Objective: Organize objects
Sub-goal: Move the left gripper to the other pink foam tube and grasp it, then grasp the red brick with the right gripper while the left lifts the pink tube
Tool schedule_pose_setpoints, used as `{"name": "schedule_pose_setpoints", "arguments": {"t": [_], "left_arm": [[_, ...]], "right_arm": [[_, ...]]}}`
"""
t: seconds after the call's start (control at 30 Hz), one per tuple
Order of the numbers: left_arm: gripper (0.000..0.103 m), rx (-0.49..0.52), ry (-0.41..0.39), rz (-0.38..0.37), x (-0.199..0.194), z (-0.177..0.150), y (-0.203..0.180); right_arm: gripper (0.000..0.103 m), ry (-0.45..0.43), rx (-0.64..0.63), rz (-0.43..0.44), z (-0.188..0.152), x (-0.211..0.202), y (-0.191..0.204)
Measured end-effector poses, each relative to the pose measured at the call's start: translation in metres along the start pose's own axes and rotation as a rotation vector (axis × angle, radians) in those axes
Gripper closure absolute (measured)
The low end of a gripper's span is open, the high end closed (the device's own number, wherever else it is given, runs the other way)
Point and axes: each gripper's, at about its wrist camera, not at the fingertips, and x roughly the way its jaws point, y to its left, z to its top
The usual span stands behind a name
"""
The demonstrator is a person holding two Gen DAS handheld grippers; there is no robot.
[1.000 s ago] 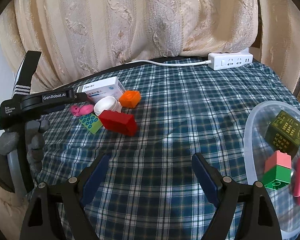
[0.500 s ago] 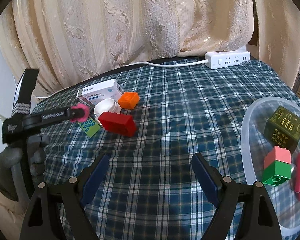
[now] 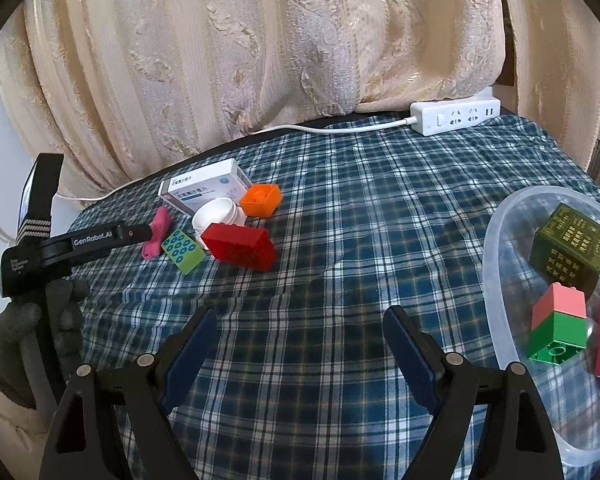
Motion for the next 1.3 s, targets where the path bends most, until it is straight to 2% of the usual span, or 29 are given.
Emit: {"name": "schedule_pose_setpoints", "arguments": {"t": [0.27,0.33,0.47,0.57,0.67,0.97,1.3], "left_arm": [[0.014,-0.016,0.012,0.015,0.023,0.008,0.0],[0.019,-0.02,0.017,0.011,0.027,0.007,0.003],[0.04,-0.04,0.038,-0.015,0.036,0.003,0.009],[0.051,-0.049,0.03,-0.024,0.034,0.003,0.014],[0.052,-0.066,0.027,-0.041,0.031,0.003,0.019],[0.052,-0.079,-0.046,-0.009,0.008,0.01,0.024],[0.052,-0.092,-0.062,-0.001,-0.001,0.014,0.026]], "right_arm": [[0.015,0.008,-0.026,-0.01,0.002,0.002,0.005],[0.015,0.01,-0.037,-0.009,0.004,0.003,0.009],[0.015,0.016,-0.048,0.004,0.009,0.007,0.013],[0.015,0.014,-0.061,-0.002,0.015,0.011,0.017],[0.015,0.016,-0.077,-0.003,0.021,0.016,0.023],[0.015,0.042,-0.139,-0.012,0.037,0.05,0.047],[0.015,0.089,-0.108,-0.038,0.046,0.087,0.06]]}}
